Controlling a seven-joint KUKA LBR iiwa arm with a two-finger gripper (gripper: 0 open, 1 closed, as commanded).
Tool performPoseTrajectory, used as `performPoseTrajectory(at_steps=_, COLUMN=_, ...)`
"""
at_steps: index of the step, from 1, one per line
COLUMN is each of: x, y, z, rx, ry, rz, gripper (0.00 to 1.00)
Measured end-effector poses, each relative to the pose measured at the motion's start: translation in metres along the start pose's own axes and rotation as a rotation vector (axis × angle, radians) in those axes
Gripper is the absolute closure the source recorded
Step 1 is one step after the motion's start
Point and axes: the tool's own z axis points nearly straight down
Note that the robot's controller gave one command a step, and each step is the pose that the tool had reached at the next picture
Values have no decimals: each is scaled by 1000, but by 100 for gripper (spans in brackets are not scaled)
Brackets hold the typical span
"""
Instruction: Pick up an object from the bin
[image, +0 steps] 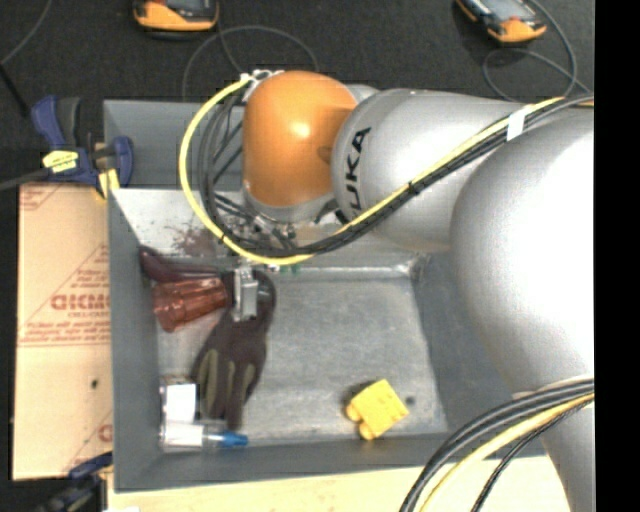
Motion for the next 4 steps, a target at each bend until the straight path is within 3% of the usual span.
performPoseTrajectory(at_steps=1, x=8, y=-3, z=17, rx=0, ry=1, rz=-262, gripper=0)
performPoseTrajectory(at_steps=2, x=23, y=-14, z=32, rx=0, ry=-3, rz=-344, gripper=0)
performPoseTrajectory(at_steps=3, x=35, y=-24, z=69, rx=1, ry=-3, rz=-731, gripper=0)
performPoseTrajectory(at_steps=4, x=52, y=-23, z=94, rx=3, ry=-16, rz=-815, gripper=100)
